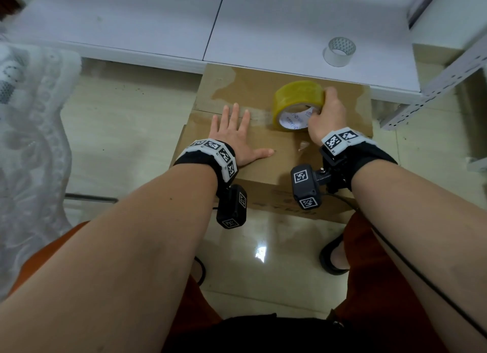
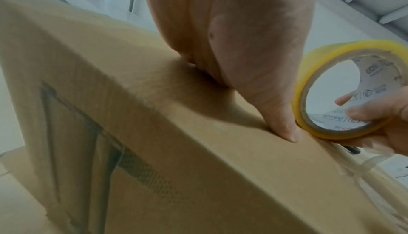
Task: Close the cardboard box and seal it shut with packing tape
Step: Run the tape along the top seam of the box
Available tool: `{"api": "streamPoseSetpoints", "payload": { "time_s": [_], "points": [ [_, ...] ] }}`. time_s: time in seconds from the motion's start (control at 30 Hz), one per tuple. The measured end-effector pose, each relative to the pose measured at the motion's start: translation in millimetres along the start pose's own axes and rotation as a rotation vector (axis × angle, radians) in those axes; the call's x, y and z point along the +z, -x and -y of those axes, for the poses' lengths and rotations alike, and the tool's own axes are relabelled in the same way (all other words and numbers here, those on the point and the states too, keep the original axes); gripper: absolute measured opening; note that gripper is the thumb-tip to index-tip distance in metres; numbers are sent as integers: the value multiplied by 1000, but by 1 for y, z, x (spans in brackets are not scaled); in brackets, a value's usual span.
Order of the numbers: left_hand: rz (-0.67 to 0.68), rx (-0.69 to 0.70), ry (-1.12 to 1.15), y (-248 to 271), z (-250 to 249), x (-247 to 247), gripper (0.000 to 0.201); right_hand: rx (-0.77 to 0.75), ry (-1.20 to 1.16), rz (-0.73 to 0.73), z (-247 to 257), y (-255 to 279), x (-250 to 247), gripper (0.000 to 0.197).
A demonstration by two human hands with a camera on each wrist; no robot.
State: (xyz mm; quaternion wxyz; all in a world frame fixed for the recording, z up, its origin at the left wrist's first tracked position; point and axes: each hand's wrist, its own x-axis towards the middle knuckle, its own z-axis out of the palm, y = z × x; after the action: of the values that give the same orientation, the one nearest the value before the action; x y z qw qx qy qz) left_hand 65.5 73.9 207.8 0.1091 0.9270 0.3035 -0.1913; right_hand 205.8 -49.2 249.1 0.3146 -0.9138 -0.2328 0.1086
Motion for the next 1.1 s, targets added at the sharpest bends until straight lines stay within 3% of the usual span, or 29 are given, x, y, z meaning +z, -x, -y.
{"api": "streamPoseSetpoints", "payload": {
  "time_s": [0.6,0.77,0.97,1.1],
  "points": [
    [5,-26,-7,4,-6,-4,116,-52,27,-6,-8,0,-6,37],
    [-26,122,12,9,-34,-1,116,-64,55,-11,-3,-2,-6,38],
    [-26,137,4,5,-37,-1,114,-94,18,-13,-4,0,-3,39],
    [7,128,-30,3,-40,-1,112,-15,-124,33,-10,2,0,44]
  ]
}}
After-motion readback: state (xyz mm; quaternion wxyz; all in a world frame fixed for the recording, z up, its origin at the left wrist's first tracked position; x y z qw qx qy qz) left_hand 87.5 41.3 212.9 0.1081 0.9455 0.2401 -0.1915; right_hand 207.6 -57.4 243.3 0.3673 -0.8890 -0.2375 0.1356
